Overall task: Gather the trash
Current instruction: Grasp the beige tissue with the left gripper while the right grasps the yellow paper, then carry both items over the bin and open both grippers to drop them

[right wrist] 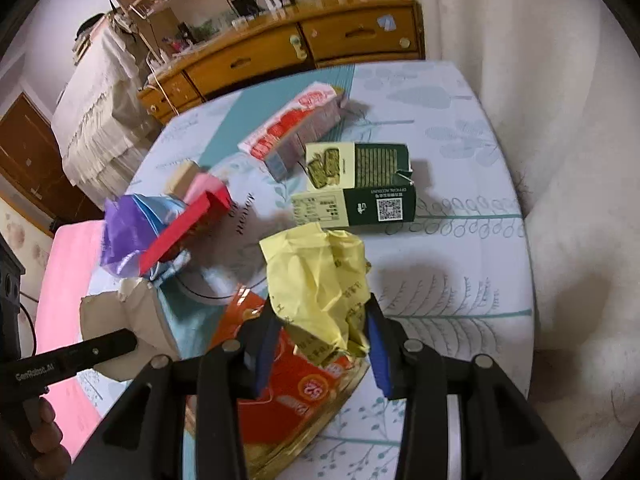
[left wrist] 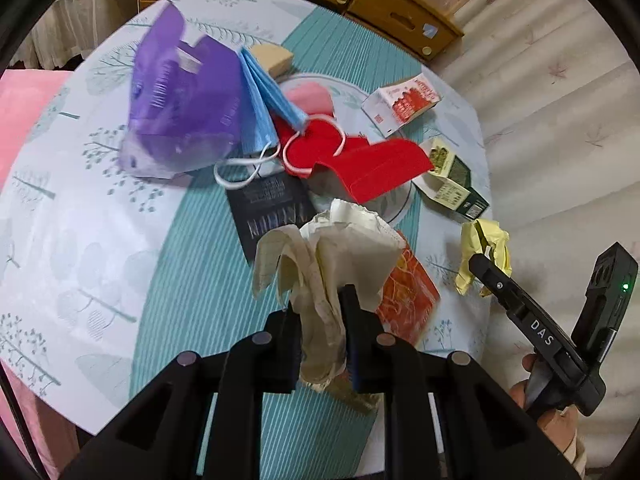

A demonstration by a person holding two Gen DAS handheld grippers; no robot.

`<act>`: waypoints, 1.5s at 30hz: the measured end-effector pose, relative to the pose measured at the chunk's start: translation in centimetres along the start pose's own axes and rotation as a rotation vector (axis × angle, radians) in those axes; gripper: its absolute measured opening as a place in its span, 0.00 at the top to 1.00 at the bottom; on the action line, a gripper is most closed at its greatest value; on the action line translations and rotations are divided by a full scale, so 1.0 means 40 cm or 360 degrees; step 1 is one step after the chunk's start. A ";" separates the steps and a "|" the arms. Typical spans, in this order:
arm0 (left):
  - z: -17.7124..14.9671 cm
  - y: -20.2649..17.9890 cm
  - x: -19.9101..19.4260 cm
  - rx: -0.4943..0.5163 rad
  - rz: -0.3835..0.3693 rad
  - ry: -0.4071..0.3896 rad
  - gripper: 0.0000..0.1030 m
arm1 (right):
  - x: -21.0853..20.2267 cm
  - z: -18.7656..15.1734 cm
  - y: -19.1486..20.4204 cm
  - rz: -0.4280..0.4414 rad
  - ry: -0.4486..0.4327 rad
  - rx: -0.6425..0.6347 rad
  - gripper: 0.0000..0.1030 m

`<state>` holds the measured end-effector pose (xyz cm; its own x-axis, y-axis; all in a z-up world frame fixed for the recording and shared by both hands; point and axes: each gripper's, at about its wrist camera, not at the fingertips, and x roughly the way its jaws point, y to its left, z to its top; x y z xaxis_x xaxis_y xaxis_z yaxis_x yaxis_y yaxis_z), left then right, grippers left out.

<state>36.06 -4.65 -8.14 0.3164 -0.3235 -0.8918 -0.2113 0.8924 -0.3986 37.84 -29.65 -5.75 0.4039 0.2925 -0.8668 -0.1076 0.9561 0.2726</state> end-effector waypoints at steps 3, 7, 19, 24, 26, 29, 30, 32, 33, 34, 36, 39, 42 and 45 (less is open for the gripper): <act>-0.020 0.011 -0.045 0.0019 -0.0025 -0.0020 0.86 | -0.034 -0.014 0.020 0.0002 -0.0047 0.0014 0.62; -0.049 0.023 -0.098 0.0075 -0.0048 -0.0030 0.86 | -0.086 -0.044 0.064 0.0019 -0.0081 0.0014 0.62; -0.191 0.110 -0.257 0.0383 -0.0029 -0.0013 0.86 | -0.211 -0.269 0.240 -0.0001 -0.0133 0.0050 0.62; -0.271 0.172 -0.348 0.0557 -0.0031 -0.0041 0.86 | -0.263 -0.393 0.311 -0.0023 -0.0164 0.0149 0.62; -0.306 0.207 -0.384 0.0605 -0.0048 -0.0043 0.86 | -0.284 -0.452 0.351 -0.0036 -0.0176 0.0184 0.62; -0.360 0.256 -0.428 0.0668 -0.0067 -0.0052 0.86 | -0.310 -0.537 0.404 -0.0053 -0.0190 0.0218 0.62; -0.377 0.270 -0.439 0.0688 -0.0066 -0.0054 0.86 | -0.317 -0.563 0.421 -0.0054 -0.0193 0.0231 0.62; -0.414 0.298 -0.458 0.0725 -0.0066 -0.0044 0.86 | -0.329 -0.617 0.452 -0.0058 -0.0198 0.0260 0.62; -0.434 0.312 -0.466 0.0740 -0.0068 -0.0032 0.86 | -0.334 -0.644 0.468 -0.0063 -0.0194 0.0273 0.62; -0.448 0.320 -0.470 0.0750 -0.0068 -0.0026 0.86 | -0.339 -0.670 0.482 -0.0068 -0.0189 0.0285 0.62; -0.482 0.337 -0.477 0.0775 -0.0066 -0.0004 0.86 | -0.346 -0.716 0.507 -0.0066 -0.0159 0.0298 0.62; -0.529 0.350 -0.475 0.0812 -0.0055 0.0018 0.86 | -0.352 -0.772 0.530 -0.0079 -0.0108 0.0312 0.62; -0.574 0.355 -0.449 0.0835 -0.0032 0.0066 0.86 | -0.353 -0.821 0.533 -0.0084 -0.0054 0.0332 0.62; -0.620 0.358 -0.404 0.0841 -0.0013 0.0129 0.86 | -0.340 -0.867 0.523 -0.0079 0.0003 0.0347 0.62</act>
<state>4.98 5.57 -4.76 0.2392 -0.3359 -0.9110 0.2923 0.9196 -0.2623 -1.39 -13.03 -2.75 0.4020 0.2456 -0.8821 0.1111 0.9432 0.3132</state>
